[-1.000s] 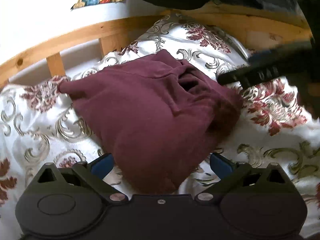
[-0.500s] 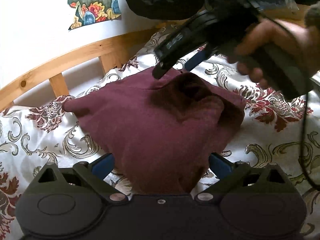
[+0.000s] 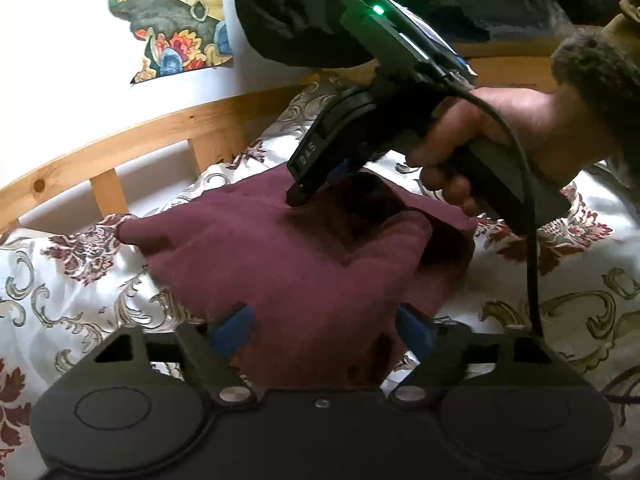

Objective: Fold small clothes

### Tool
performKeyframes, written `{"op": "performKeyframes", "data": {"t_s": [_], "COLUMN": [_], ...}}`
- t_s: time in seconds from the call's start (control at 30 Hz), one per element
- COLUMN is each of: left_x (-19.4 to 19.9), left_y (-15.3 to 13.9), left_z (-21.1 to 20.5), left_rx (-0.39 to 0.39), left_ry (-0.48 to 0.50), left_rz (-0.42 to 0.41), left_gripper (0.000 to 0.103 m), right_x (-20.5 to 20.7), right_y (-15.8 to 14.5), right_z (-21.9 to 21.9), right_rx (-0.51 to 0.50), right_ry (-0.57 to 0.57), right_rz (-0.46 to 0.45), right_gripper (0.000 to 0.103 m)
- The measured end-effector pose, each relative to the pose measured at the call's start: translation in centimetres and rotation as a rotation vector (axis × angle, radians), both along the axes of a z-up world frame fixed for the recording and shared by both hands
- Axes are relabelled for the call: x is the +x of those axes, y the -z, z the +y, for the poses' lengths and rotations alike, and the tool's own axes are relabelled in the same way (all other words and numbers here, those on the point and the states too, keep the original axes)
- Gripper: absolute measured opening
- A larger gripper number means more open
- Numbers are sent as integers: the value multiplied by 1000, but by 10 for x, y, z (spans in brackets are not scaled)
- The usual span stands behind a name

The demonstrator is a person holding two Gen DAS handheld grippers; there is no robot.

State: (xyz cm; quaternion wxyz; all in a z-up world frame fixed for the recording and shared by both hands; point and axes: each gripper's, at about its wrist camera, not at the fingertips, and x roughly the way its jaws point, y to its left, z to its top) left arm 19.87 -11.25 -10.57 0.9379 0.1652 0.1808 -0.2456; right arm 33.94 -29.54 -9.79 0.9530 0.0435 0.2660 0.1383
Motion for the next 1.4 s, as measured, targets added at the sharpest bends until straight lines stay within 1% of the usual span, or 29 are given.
{"op": "performKeyframes", "data": {"t_s": [0.03, 0.07, 0.1, 0.23, 0.3, 0.4, 0.53, 0.67, 0.83, 0.93, 0.97, 1.0, 1.13, 1.2, 1.27, 1.3, 1.33, 1.37, 1.4], "left_x": [-1, -1, -1, -3, -3, -2, -4, -9, -8, -7, -6, -6, 2, 5, 10, 12, 14, 18, 19], "left_y": [0, 0, 0, 1, 2, 1, 0, -3, -6, -6, -6, -6, -7, -8, -10, -10, -10, -10, -9], "left_z": [1, 1, 2, 3, 3, 0, -7, -9, -4, -1, 0, 2, 13, 19, 27, 31, 35, 39, 42], "left_rx": [-3, -11, -20, -34, -34, -31, -19, -34, -111, -140, -152, -166, -250, -293, -350, -375, -400, -420, -434], "left_ry": [-1, 3, 9, 18, 28, 51, 69, 98, 110, 98, 90, 83, 38, -8, -59, -81, -101, -119, -134], "left_rz": [-6, -9, -11, -27, -34, -50, -57, -54, -12, -3, -1, 1, 35, 46, 55, 63, 76, 96, 113], "left_gripper": [73, 70, 65, 64, 61, 54, 54, 55, 60, 68, 75, 79, 81, 89, 94, 96, 96, 97, 98], "right_x": [-3, -7, -11, -27, -37, -43, -45, -49, -53, -54, -53, -52, -46, -41, -36, -34, -32, -28, -24], "right_y": [0, -1, -2, -9, -11, -14, -16, -10, 3, 7, 7, 7, 6, 5, 2, 1, -2, -4, -6], "right_z": [3, 6, 9, 15, 15, 13, 1, -15, -36, -44, -45, -46, -55, -59, -62, -63, -64, -65, -65], "right_rx": [-21, -47, -70, -146, -183, -198, -201, -205, -185, -166, -159, -148, -43, 9, 55, 79, 100, 118, 129], "right_ry": [-5, -12, -20, -22, -15, -4, 33, 78, 141, 161, 163, 163, 164, 162, 169, 172, 172, 170, 167], "right_rz": [-21, -48, -75, -162, -202, -223, -230, -190, -143, -129, -124, -116, -83, -73, -68, -69, -71, -72, -71], "right_gripper": [17, 14, 13, 11, 10, 10, 10, 10, 9, 9, 9, 9, 10, 15, 28, 32, 39, 45, 46]}}
